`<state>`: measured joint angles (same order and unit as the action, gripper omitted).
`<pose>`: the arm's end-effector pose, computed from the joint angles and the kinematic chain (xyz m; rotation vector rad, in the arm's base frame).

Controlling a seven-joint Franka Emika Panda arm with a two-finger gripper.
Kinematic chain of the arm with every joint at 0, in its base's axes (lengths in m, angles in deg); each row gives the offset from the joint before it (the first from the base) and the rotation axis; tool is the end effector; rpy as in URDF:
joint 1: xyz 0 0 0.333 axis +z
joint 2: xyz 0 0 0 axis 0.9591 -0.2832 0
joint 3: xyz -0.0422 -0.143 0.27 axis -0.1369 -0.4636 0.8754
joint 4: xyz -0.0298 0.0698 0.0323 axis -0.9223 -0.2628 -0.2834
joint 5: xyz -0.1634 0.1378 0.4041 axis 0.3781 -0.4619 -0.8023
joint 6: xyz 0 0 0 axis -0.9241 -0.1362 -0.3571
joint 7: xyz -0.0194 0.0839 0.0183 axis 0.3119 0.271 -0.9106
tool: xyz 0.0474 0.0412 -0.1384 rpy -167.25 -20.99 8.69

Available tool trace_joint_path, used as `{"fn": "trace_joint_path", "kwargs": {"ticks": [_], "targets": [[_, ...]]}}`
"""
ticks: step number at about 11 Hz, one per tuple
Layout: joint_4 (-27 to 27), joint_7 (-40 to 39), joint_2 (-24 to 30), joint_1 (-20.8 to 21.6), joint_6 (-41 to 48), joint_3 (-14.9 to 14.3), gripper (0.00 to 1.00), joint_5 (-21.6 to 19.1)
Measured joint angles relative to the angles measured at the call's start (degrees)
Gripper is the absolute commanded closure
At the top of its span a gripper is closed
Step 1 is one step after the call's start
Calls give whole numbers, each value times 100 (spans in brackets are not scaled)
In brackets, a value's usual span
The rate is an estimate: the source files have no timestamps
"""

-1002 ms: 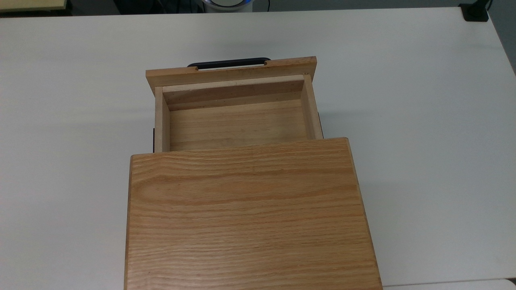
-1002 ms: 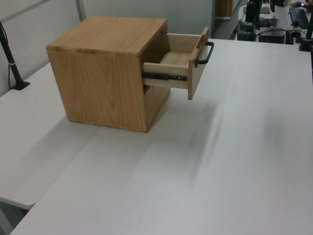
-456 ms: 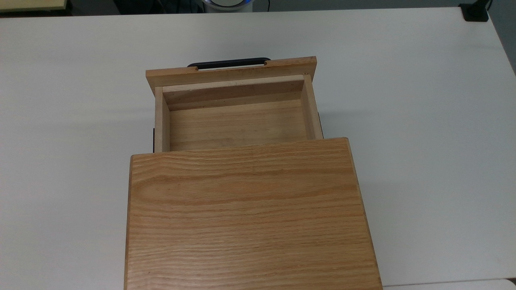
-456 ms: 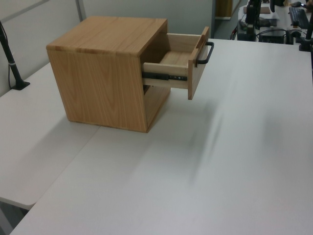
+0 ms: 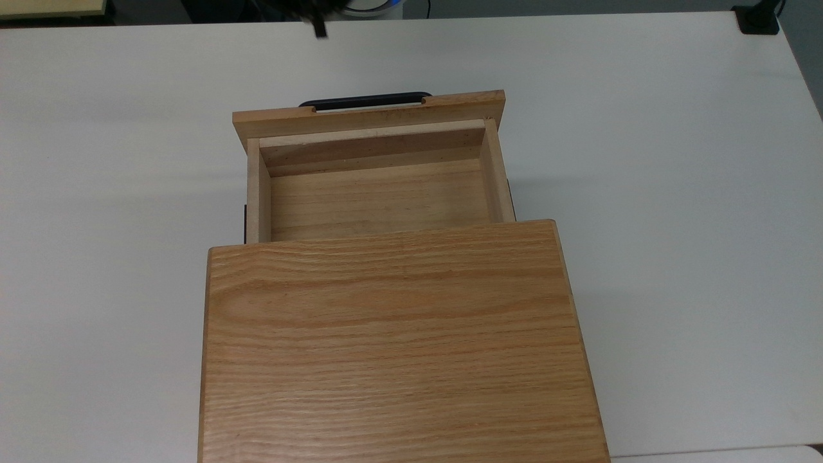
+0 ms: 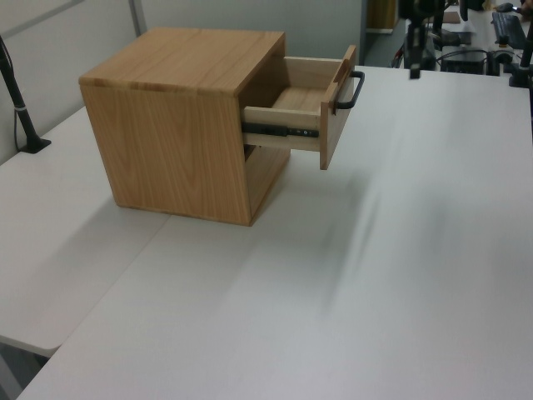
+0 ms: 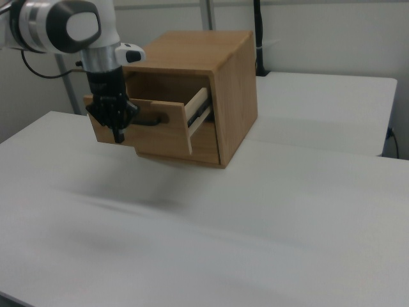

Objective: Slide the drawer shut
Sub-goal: 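Push the drawer front with the gripper into the wooden cabinet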

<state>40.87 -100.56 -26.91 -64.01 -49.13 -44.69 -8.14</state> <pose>0.6065 0.0062 0.5204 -3.1181 -0.3175 0.0929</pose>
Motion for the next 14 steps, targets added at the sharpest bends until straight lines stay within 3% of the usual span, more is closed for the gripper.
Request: {"fn": "trace_joint_path", "kwargs": {"ticks": [4,14], "targets": [[-132,369,-613,197,-1401,6,100,-525],[-1536,2146,-2346,407,-3899,11,100,-742]]}}
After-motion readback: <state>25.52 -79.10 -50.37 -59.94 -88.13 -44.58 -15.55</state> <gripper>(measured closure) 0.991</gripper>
